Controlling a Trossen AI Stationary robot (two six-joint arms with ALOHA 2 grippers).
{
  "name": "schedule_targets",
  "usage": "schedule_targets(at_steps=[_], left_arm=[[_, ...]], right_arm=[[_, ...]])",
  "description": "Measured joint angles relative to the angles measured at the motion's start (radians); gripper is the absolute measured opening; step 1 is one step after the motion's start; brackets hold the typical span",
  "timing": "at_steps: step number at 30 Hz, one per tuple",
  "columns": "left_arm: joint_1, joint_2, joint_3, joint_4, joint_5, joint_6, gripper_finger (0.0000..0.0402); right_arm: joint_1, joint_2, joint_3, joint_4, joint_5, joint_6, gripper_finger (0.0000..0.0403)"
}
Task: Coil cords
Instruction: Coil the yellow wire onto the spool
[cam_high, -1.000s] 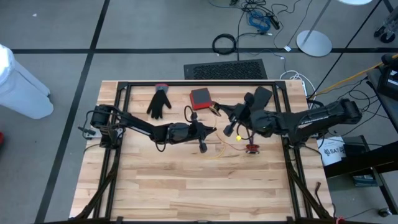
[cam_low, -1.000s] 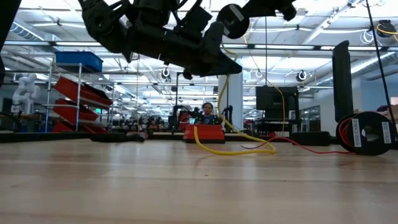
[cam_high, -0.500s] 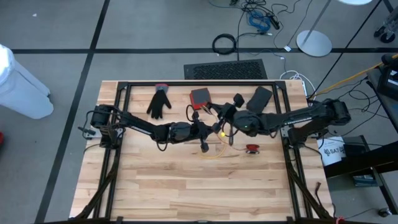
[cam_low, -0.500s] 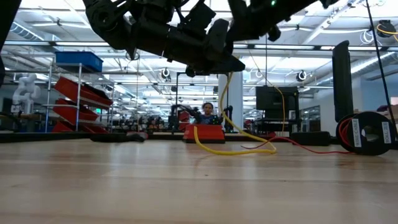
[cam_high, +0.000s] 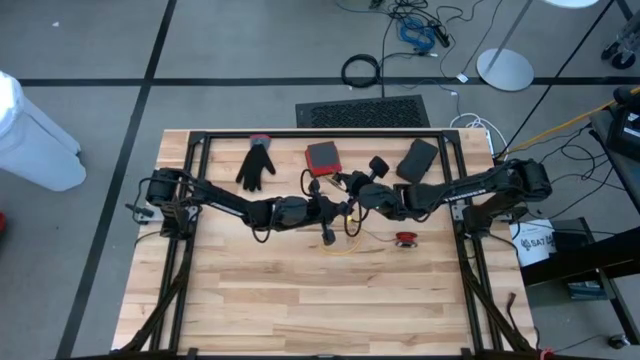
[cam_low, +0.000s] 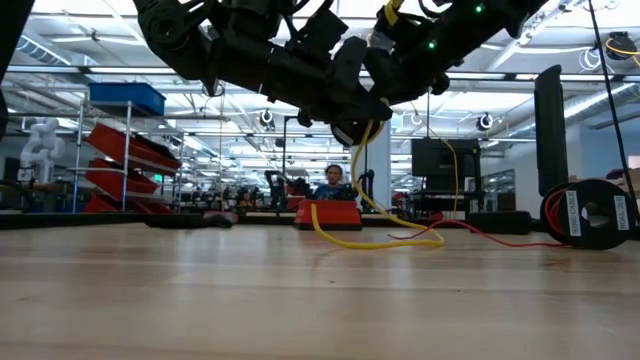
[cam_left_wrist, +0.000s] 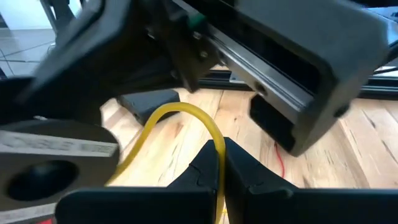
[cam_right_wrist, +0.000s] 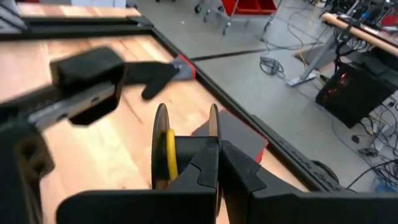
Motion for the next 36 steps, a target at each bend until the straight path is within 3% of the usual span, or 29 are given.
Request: schedule_targets(at_steps=[15,24,29,36], left_arm=[[0.004,-0.009,0.000,-0.031,-0.003,0.001,0.0005],[0.004,-0.011,0.000,-0.067,-0.003,-0.006,0.0005],[0.004,-0.012,0.000,-0.067,-0.004,-0.006,0.0005],[0.005,-0.013,0.000,-0.082,-0.005,-0.004,0.0005]], right_arm=[[0.075,-0.003,0.000,-0.191,-0.003,0.053,0.0000],[0.119,-0.084,0.000,-0.368,-0.005,0.127,0.0000],[0.132,-0.132,0.000,-0.450,-0.102,0.160,0.0000],[0.160,-0.156,0.000,-0.485,-0.128,0.157,0.0000]])
